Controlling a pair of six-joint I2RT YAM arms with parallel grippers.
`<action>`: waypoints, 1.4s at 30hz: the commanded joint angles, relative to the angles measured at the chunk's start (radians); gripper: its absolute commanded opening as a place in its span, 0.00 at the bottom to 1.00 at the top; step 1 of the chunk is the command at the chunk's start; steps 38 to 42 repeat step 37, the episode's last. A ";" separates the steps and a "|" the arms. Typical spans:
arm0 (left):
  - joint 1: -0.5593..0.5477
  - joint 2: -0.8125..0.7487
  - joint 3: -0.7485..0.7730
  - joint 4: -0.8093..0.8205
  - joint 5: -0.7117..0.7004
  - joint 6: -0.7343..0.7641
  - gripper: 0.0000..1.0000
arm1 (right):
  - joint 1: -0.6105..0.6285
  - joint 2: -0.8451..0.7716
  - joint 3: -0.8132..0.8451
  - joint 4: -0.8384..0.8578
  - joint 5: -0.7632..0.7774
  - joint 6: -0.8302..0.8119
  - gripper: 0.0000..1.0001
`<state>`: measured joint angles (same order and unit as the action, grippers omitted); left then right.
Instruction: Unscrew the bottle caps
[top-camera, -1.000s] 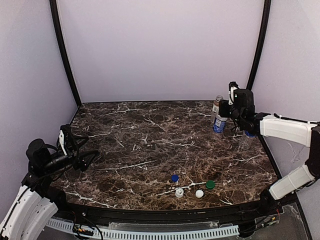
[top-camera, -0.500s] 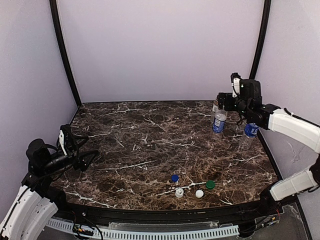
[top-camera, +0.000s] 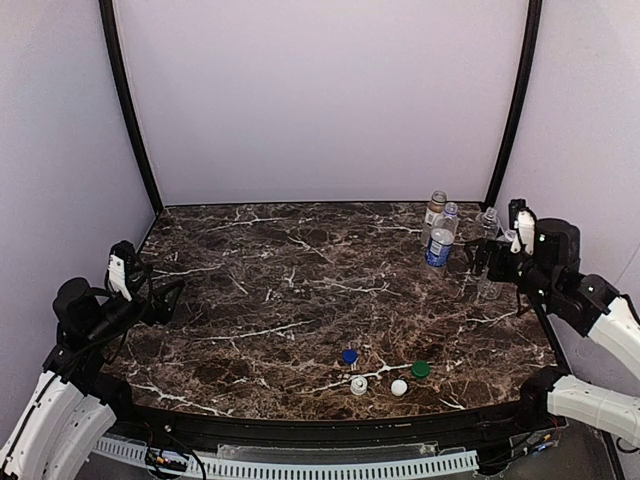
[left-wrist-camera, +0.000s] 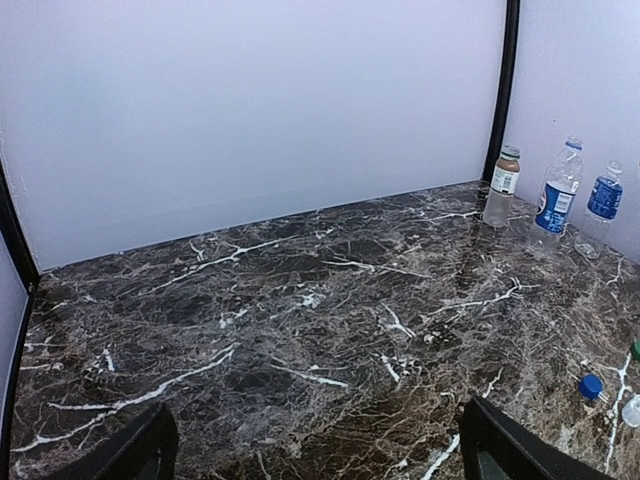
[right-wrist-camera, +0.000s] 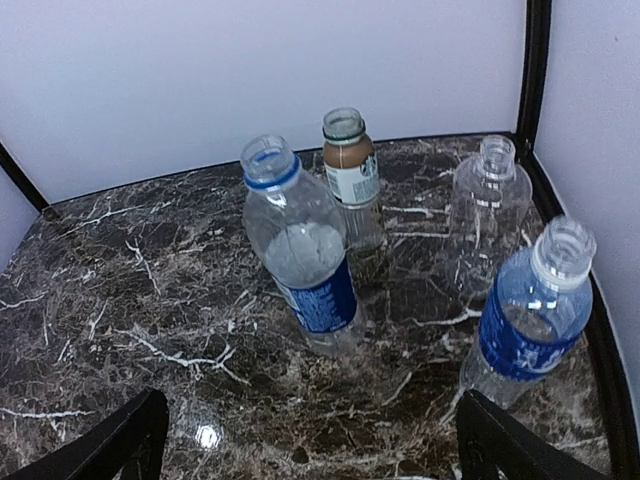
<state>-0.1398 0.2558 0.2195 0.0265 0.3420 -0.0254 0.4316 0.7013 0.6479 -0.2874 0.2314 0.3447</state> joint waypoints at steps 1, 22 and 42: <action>0.007 -0.007 0.001 -0.020 -0.055 0.019 0.99 | -0.004 -0.077 -0.110 -0.092 -0.027 0.165 0.99; 0.058 0.090 -0.014 -0.040 -0.308 0.054 0.99 | -0.379 -0.121 -0.454 0.074 -0.104 0.339 0.99; 0.099 0.081 -0.020 -0.033 -0.267 0.050 0.99 | -0.378 -0.145 -0.478 0.104 -0.094 0.333 0.99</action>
